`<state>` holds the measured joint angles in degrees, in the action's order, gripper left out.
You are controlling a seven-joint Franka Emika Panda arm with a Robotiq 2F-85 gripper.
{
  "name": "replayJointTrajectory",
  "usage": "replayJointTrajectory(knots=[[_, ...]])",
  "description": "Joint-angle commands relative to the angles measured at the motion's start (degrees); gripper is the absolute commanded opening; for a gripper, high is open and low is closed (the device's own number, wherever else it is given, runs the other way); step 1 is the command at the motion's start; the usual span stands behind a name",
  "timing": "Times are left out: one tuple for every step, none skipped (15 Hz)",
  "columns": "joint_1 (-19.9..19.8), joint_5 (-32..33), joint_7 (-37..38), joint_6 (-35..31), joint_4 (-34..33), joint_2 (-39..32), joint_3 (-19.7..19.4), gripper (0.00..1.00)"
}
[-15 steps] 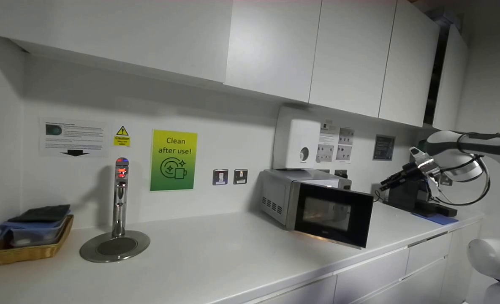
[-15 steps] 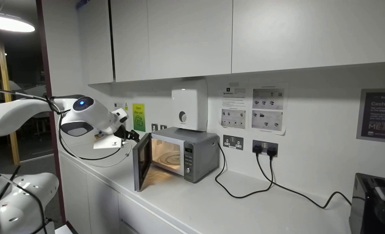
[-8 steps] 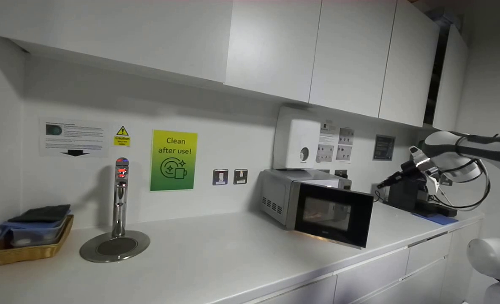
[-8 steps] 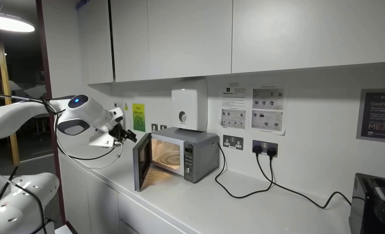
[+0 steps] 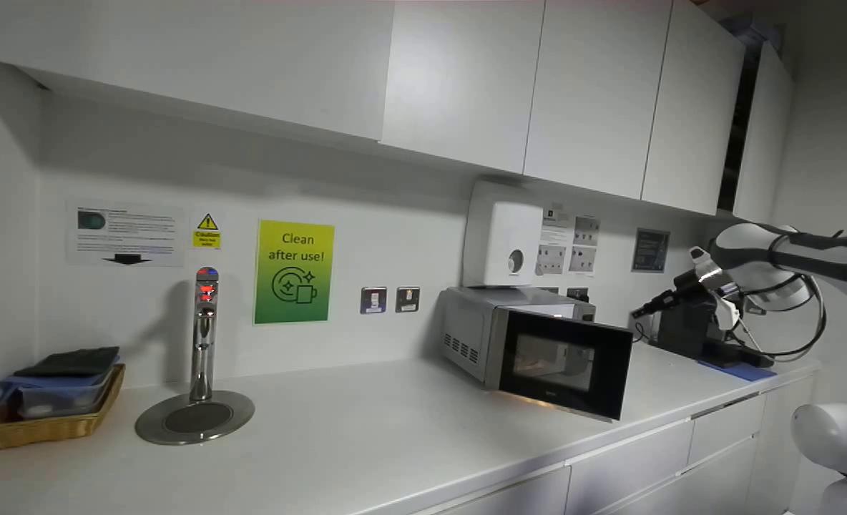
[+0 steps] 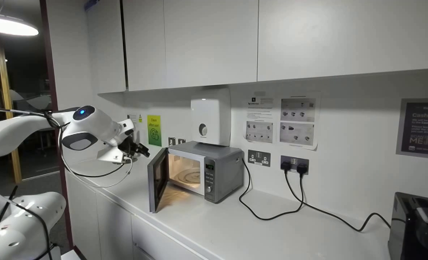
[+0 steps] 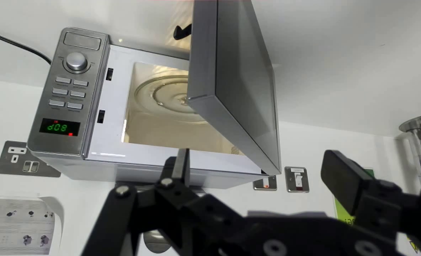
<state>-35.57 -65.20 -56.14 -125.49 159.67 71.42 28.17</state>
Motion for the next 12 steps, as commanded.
replayJointTrajectory(knots=[[-0.82,-2.84,1.36,-0.51,0.00,1.98,2.10,1.00],[-0.81,-3.29,1.28,-0.45,0.00,2.06,2.49,1.00],[0.00,-1.36,0.33,-0.01,0.00,0.56,1.51,1.00],[-0.01,-1.66,0.35,-0.01,0.00,0.70,1.86,1.00],[-0.01,-1.80,0.37,-0.01,0.00,0.76,2.08,1.00],[-0.01,-1.87,0.37,-0.01,0.00,0.77,2.16,1.00],[-0.01,-1.88,0.37,-0.01,0.00,0.77,2.16,1.00],[-0.01,-1.89,0.37,-0.01,0.00,0.77,2.16,1.00],[-0.01,-1.90,0.37,-0.01,0.00,0.77,2.16,1.00],[-0.01,-1.90,0.37,-0.01,0.00,0.77,2.16,1.00],[-0.01,-1.90,0.37,-0.01,0.00,0.77,2.16,1.00],[-0.02,-1.90,0.37,-0.01,0.00,0.77,2.16,1.00]])
